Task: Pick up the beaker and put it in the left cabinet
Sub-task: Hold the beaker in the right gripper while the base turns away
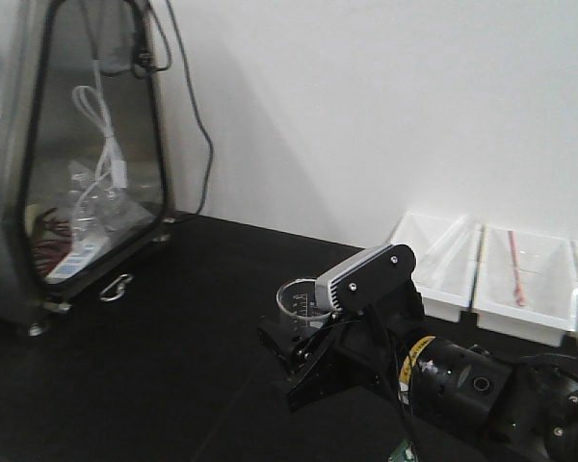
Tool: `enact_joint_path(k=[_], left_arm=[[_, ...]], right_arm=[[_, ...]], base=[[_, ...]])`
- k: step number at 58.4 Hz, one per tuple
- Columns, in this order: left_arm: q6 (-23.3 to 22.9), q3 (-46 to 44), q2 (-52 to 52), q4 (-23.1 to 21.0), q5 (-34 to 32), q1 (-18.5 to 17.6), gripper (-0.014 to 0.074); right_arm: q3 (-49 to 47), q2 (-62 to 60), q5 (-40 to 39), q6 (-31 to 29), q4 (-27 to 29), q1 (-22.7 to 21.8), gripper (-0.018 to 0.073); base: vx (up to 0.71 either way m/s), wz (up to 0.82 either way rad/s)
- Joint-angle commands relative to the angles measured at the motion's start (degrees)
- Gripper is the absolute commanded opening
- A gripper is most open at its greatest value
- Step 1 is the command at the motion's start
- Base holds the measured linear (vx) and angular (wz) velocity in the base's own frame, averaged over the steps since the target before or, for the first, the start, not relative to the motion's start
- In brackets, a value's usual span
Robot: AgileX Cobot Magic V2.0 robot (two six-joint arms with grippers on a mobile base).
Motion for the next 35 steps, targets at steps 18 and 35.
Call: enact_joint_path(k=[18,35], left_arm=[[-0.2,0.9,-1.1,-0.2,-4.3,0.0,0.0001],[-0.2,0.9,-1.1,-0.2,-4.3,0.0,0.0001]], right_arm=[[-1.7,-2.3,-4.4,0.1,0.5,0.0,-0.0009],[-1.7,-2.3,-4.4,0.1,0.5,0.0,-0.0009]], base=[[-0.05,0.68],[0.02,0.68]])
